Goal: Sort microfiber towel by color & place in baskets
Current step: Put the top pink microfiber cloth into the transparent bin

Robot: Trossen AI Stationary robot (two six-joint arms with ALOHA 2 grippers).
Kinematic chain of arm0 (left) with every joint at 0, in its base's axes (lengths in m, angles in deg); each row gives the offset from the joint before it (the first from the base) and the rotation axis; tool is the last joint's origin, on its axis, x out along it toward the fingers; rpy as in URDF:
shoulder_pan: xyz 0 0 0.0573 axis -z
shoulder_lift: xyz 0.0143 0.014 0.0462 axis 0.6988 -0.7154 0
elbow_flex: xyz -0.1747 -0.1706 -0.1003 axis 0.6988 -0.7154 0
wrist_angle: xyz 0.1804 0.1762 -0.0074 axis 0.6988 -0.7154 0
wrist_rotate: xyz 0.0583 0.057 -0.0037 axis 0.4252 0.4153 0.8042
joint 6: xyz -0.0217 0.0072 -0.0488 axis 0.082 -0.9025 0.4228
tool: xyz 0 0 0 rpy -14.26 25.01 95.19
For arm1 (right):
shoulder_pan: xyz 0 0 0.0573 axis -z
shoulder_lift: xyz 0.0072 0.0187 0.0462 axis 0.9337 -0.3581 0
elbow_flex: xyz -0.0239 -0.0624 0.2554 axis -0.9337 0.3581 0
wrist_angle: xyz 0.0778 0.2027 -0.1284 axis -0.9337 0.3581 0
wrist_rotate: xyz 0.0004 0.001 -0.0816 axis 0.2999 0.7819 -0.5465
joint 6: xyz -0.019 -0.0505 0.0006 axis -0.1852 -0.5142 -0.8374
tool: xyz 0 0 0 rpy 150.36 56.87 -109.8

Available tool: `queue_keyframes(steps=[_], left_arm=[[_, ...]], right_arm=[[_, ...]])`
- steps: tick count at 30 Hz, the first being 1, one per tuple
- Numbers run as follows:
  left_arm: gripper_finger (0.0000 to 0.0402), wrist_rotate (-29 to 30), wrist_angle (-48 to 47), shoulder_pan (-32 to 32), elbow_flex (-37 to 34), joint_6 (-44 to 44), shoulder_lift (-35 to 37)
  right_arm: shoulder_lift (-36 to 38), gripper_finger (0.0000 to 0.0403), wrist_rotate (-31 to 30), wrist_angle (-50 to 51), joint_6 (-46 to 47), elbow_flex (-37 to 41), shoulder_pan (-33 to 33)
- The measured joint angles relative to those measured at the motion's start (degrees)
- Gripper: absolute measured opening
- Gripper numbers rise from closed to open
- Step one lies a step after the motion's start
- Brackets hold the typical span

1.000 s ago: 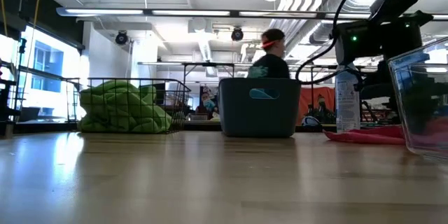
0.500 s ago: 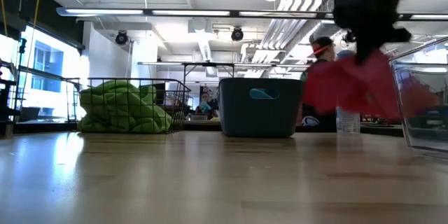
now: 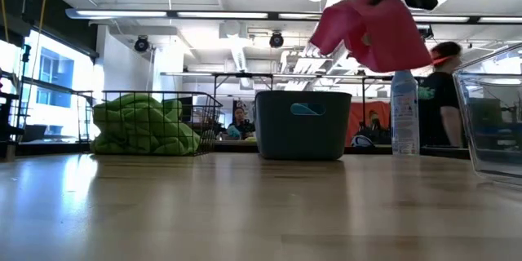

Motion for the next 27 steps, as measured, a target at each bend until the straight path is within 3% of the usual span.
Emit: queue_keyframes(steps=[5, 11, 21, 27], left_arm=[[0.0266, 0.00, 0.00, -0.01, 0.00, -0.01, 0.00], [0.0266, 0.00, 0.00, 0.00, 0.00, 0.00, 0.00], [0.0266, 0.83, 0.02, -0.02, 0.02, 0.00, 0.00], [0.0266, 0.83, 0.12, -0.02, 0.02, 0.00, 0.00]], right_arm=[[0.23, 0.0000, 5.66, -1.74, 2.77, 0.08, -8.03], [0.70, 0.0000, 8.86, -7.42, 11.68, 0.08, -23.22], [0.48, 0.0000, -1.70, -1.65, 41.60, 0.10, -49.27], [-1.53, 0.0000, -6.28, 1.77, 60.05, 0.15, -58.06]])
